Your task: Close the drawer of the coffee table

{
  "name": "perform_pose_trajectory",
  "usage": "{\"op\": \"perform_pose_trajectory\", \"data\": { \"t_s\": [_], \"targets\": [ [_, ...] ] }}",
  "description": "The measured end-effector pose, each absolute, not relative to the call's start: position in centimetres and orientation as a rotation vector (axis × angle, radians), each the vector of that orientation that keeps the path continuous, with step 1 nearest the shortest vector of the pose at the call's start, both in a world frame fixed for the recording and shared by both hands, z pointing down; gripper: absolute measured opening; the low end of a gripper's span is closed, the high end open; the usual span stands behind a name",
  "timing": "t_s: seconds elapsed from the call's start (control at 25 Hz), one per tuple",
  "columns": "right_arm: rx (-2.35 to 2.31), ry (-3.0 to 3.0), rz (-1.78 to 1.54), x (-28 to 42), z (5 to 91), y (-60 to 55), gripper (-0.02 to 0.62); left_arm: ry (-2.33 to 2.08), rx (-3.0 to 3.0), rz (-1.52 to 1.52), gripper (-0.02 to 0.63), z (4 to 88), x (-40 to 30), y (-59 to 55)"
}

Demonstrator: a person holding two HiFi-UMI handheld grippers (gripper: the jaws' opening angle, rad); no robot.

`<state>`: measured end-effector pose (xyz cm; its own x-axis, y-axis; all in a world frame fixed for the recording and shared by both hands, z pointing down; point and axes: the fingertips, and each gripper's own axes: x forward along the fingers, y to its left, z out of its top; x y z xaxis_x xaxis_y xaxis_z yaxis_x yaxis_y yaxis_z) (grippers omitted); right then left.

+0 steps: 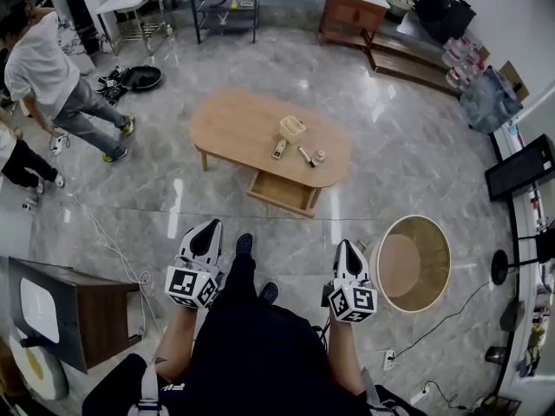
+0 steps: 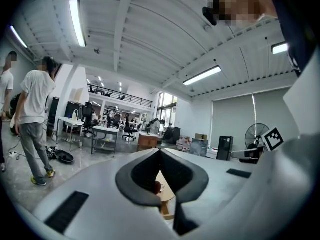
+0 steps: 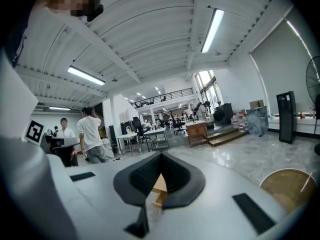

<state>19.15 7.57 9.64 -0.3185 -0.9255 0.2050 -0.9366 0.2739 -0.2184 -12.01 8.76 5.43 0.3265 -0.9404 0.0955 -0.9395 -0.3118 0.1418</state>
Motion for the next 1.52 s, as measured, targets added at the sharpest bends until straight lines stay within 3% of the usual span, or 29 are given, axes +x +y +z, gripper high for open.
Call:
{"op": "perform_pose_trajectory", "data": {
  "t_s": [1.52],
  "targets": [
    [1.775,-2.378,0.504,15.6,14.3,-7.2,0.026,-1.7,2.42,0.062,0.025,11.2,-15.8,-7.6]
  ]
}}
